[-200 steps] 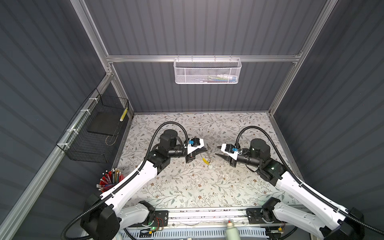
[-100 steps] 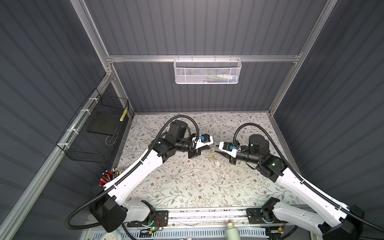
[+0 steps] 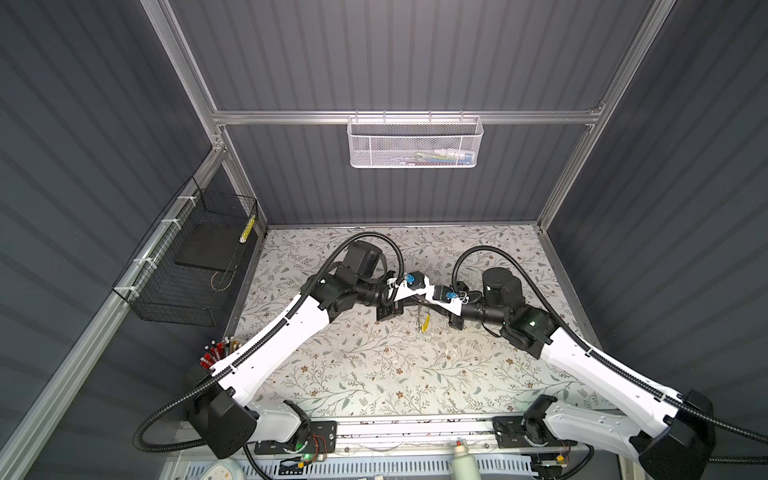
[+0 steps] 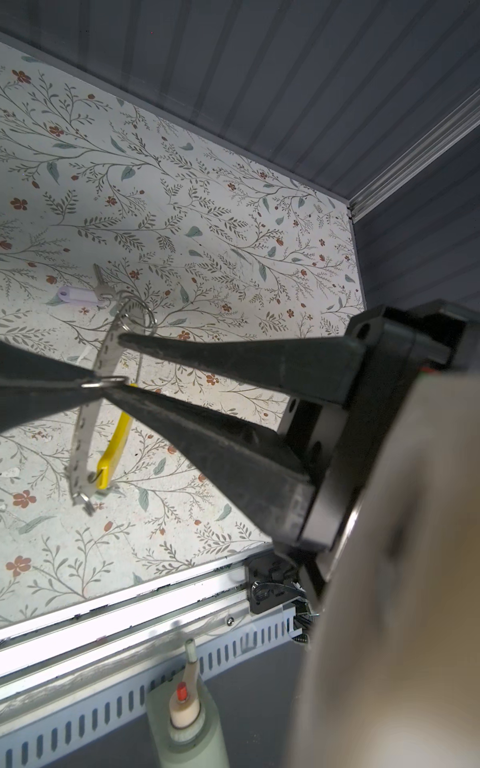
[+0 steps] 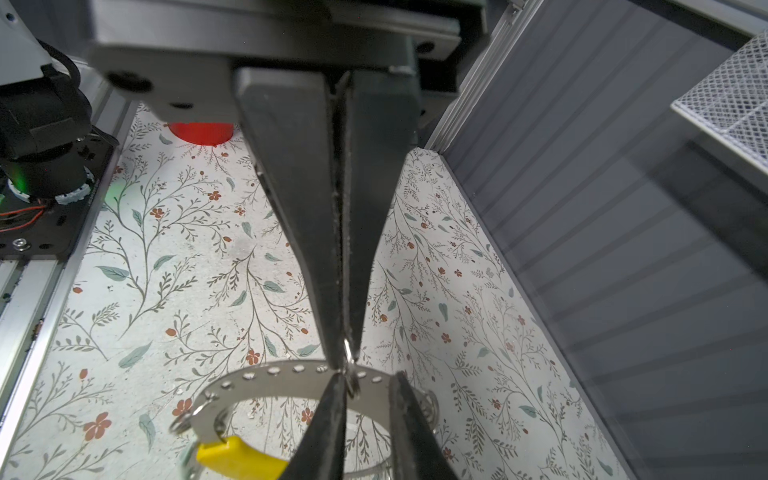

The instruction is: Put the keys on the keyring

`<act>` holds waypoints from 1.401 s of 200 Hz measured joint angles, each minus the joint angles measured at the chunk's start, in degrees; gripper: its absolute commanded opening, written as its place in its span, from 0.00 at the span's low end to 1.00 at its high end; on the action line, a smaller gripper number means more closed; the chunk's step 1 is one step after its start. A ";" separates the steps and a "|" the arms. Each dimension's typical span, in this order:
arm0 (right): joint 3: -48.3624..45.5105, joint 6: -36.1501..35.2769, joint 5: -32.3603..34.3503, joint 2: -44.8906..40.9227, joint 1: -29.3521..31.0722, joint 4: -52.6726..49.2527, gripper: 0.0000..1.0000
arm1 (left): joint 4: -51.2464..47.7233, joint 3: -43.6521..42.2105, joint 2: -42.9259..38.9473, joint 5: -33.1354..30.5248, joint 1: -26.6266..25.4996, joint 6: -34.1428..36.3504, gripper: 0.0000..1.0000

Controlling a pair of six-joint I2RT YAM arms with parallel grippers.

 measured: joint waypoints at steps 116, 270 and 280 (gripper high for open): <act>-3.91 6.27 -2.01 -0.15 0.04 8.96 0.00 | 14.99 -13.25 -9.07 -2.75 2.84 -6.36 0.33; -11.08 17.84 -7.80 0.66 0.02 34.58 0.00 | 43.36 -27.87 -14.93 6.54 6.12 -22.91 0.26; -11.08 18.16 -8.04 0.81 0.04 34.82 0.00 | 43.87 -27.89 -14.93 6.71 6.12 -22.97 0.26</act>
